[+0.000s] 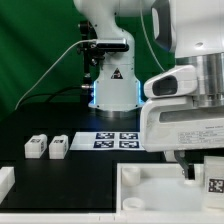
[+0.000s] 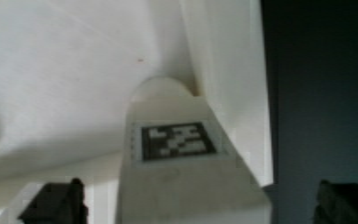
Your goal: Assemble one leg
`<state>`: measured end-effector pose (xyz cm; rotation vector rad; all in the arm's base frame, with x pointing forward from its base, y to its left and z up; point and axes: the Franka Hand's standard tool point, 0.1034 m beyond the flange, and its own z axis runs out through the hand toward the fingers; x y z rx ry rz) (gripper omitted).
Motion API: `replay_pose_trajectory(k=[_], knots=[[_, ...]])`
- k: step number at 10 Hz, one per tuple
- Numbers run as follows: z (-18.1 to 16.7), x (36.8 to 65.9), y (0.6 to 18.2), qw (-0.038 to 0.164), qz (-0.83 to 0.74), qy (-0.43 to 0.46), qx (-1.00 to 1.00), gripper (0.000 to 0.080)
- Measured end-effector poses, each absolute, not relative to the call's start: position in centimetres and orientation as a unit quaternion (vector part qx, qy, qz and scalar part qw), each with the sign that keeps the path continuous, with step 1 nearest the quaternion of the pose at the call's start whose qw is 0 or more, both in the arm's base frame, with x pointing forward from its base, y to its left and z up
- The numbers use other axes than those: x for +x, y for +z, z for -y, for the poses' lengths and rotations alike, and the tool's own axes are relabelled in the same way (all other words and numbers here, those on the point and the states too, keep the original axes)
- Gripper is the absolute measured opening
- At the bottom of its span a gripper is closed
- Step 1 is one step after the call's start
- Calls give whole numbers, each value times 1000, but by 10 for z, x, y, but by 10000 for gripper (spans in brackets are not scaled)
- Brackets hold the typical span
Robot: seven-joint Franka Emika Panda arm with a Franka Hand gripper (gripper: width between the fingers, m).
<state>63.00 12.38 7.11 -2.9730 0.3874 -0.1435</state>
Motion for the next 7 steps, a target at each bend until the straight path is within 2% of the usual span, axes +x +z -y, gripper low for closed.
replay_pose_trajectory(k=[1,2,3,4,6,7], knots=[[-124,631,71,70,-125,-49,-989,603],[-124,631,71,70,-126,-49,-988,425],[-124,630,71,75,-176,-44,-981,425],[-120,629,70,74,-213,-40,-973,301],[-119,629,69,82,-316,-31,-945,300],[-116,631,70,96,-400,-21,-911,300]])
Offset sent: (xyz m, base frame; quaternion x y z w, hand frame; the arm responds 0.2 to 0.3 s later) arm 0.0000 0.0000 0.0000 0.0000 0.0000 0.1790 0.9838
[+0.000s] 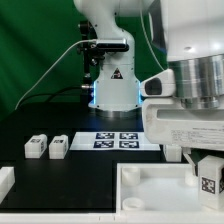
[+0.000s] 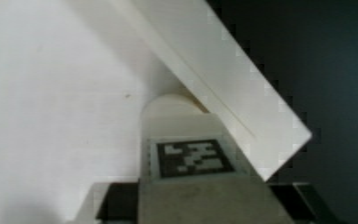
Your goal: Assemble one leg
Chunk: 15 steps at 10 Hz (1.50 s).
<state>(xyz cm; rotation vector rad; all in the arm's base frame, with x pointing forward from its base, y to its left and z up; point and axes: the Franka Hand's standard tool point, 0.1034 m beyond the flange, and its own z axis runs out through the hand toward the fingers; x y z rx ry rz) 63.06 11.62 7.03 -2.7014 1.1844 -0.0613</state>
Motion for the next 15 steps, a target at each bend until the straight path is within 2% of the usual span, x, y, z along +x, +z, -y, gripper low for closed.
replay_pose_trajectory(k=[3,4,5,7,8,9,10,12,15], knots=[[-121,628,67,131,-657,18,-742,296],[-118,628,67,151,-716,29,-681,297],[-118,628,67,157,-726,30,-669,297],[-119,627,66,157,-708,26,-688,297],[-119,627,66,157,-701,24,-695,388],[-118,626,66,152,-643,15,-751,526],[-119,625,66,143,-560,5,-816,611],[-130,625,73,110,-408,6,-907,642],[-125,626,70,103,-266,-18,-958,649]])
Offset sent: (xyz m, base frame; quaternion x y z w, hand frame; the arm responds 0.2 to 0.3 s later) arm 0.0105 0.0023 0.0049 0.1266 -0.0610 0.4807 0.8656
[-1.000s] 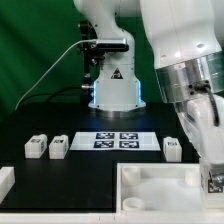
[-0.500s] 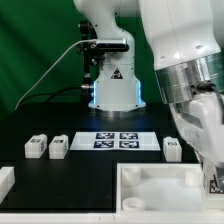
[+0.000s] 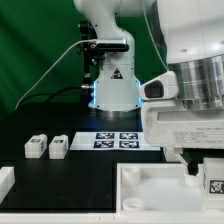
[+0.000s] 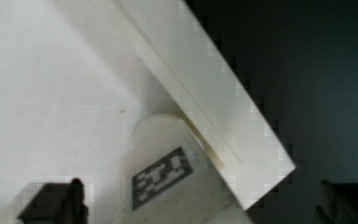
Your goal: Assemble one leg
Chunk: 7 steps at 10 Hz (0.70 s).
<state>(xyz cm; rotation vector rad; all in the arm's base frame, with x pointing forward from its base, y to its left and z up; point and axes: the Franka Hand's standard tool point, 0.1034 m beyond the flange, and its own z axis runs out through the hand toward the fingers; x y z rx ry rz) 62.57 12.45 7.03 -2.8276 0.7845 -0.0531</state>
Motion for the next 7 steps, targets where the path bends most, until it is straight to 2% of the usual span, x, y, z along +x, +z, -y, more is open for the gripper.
replay_pose_trajectory(k=[1,3,4,5,6,7], knots=[[-127,626,71,76,-173,-32,-981,649],[-116,633,73,60,-68,-51,-995,649],[-120,632,73,62,-80,-50,-994,525],[-120,632,73,62,-86,-50,-993,525],[-121,632,73,67,-133,-46,-988,386],[-118,632,72,68,-184,-43,-980,304]])
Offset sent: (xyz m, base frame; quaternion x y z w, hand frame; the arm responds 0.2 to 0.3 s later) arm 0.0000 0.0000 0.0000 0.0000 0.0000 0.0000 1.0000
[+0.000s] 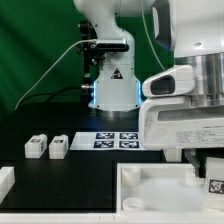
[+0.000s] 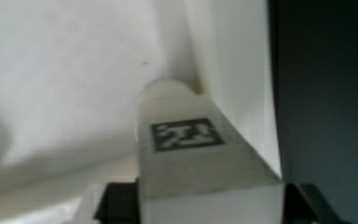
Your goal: Assemble one leg
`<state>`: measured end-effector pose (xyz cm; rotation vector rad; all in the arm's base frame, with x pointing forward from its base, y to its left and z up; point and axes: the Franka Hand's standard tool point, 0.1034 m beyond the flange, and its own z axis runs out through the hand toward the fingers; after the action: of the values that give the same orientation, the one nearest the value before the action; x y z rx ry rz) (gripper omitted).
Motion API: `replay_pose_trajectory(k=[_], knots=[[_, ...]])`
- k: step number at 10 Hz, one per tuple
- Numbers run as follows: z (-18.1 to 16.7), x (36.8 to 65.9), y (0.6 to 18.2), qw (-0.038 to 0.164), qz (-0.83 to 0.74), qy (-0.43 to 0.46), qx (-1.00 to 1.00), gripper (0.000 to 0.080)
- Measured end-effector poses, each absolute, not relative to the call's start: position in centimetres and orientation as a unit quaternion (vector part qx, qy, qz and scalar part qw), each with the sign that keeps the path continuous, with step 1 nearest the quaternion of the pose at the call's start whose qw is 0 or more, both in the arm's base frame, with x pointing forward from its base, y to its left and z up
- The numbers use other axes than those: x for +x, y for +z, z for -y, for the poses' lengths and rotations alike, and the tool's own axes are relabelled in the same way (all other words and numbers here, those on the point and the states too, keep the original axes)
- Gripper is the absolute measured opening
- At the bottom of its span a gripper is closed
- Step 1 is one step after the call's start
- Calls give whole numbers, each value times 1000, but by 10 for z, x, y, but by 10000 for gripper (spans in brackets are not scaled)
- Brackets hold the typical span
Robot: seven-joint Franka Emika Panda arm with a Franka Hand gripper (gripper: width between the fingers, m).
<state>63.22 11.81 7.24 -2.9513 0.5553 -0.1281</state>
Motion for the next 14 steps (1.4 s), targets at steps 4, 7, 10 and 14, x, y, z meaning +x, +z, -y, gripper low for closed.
replay_pose_trajectory(k=[4,7,10,14], knots=[[-116,632,72,80,-445,-21,-892,303],[-123,630,70,98,-653,16,-750,302],[-126,630,70,114,-746,32,-655,300],[-125,626,66,112,-669,22,-735,596]])
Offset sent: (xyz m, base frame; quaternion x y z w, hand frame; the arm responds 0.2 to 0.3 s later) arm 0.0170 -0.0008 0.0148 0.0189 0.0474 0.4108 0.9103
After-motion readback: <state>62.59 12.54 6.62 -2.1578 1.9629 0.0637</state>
